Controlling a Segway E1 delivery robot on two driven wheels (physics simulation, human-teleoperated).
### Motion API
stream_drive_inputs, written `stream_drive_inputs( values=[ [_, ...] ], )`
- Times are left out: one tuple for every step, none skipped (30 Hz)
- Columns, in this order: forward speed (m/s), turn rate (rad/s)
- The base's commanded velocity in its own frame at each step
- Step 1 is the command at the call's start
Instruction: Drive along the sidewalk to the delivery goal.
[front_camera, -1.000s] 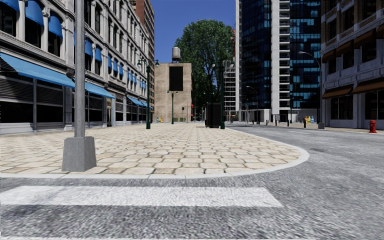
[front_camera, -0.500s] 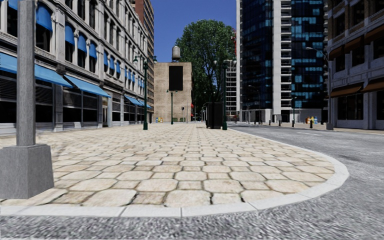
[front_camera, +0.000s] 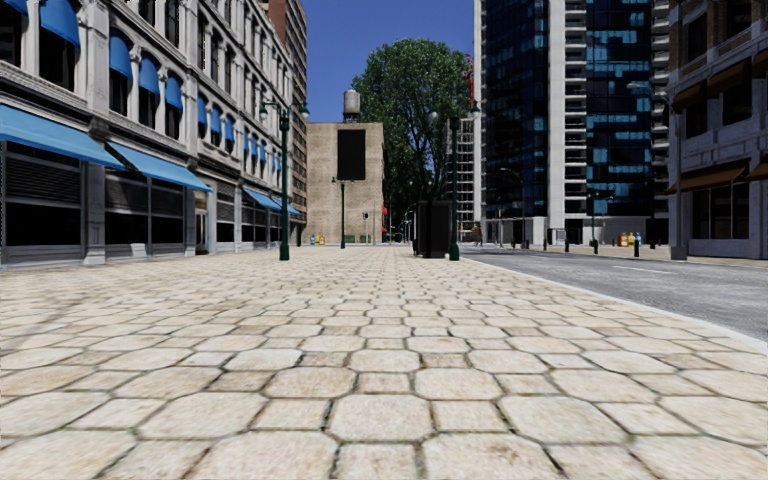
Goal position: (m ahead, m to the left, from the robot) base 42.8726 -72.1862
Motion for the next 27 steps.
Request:
stream_drive_inputs(
  values=[
    [1.27, 0.00],
    [1.24, 0.00],
    [1.23, 0.00],
    [1.23, 0.00],
    [1.23, 0.00],
    [1.23, 0.00],
    [1.23, 0.00],
    [1.23, 0.00],
    [1.23, 0.00],
    [1.23, 0.00],
    [1.23, 0.00],
    [1.23, 0.00],
    [1.23, 0.00],
    [1.23, 0.00],
    [1.23, 0.00],
    [1.23, 0.00],
    [1.23, 0.00],
    [1.23, 0.00],
    [1.23, 0.00],
    [1.23, 0.00],
    [1.23, 0.00],
    [1.23, 0.00],
    [1.23, 0.00],
    [1.23, 0.00],
    [1.23, 0.00],
    [1.23, 0.00],
    [1.23, 0.00]
  ],
)
